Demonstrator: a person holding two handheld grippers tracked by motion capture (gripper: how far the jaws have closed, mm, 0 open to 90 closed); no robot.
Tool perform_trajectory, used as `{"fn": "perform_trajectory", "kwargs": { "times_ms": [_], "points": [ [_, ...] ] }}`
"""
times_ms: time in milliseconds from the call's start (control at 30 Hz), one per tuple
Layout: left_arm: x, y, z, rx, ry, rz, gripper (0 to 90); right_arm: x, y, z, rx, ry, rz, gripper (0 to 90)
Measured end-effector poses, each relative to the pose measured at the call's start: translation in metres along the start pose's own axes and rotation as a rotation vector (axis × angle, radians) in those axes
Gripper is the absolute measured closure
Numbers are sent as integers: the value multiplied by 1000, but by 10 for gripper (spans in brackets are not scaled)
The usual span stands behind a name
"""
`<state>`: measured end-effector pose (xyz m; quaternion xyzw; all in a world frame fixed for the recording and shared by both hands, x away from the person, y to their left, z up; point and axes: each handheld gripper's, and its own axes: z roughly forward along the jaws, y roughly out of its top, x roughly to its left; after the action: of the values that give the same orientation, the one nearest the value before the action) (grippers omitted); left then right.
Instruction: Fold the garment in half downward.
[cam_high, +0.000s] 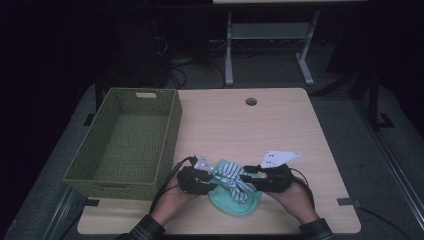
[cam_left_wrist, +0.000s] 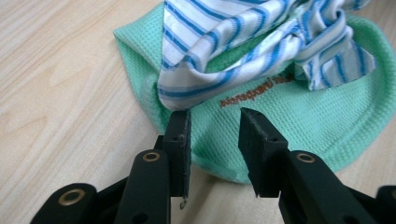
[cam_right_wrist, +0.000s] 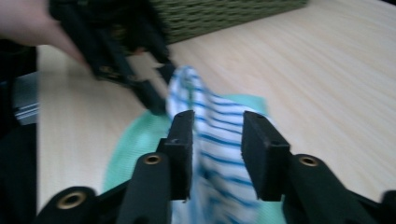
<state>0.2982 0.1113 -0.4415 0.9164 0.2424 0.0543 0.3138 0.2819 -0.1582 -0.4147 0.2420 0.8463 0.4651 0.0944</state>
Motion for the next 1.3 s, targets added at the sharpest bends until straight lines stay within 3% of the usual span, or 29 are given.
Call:
{"fn": "perform_trajectory", "kwargs": {
  "times_ms": [133, 267, 367, 567, 700, 800, 900, 1067, 1133, 1300],
  "points": [
    [-2, 0, -6, -6, 14, 11, 634, -15, -9, -11, 15, -43, 27, 700],
    [-1, 3, -15, -52, 20, -10, 601, -24, -19, -20, 28, -61, 61, 687],
    [1, 6, -21, -79, 19, -18, 566, -25, -27, -29, 15, -25, 105, 655],
    [3, 14, -21, -97, 22, -18, 523, -15, -36, -28, 20, 75, 135, 598],
    [4, 18, -15, -88, 17, -3, 552, -10, -38, -15, 67, 89, 121, 647],
    [6, 20, -8, -54, -16, 16, 723, -8, -39, -9, 93, 83, 95, 766],
    [8, 22, -5, -54, -29, 21, 844, -8, -39, -7, 111, 51, 59, 860],
    [13, 32, -2, -72, -20, 22, 863, -20, -36, -8, 111, 2, 65, 874],
    [15, 37, -6, -103, -12, 19, 863, -26, -32, -13, 84, -14, 62, 875],
    [11, 41, -22, -173, 4, 20, 845, -20, -20, -29, 17, -27, 42, 870]
  ]
}}
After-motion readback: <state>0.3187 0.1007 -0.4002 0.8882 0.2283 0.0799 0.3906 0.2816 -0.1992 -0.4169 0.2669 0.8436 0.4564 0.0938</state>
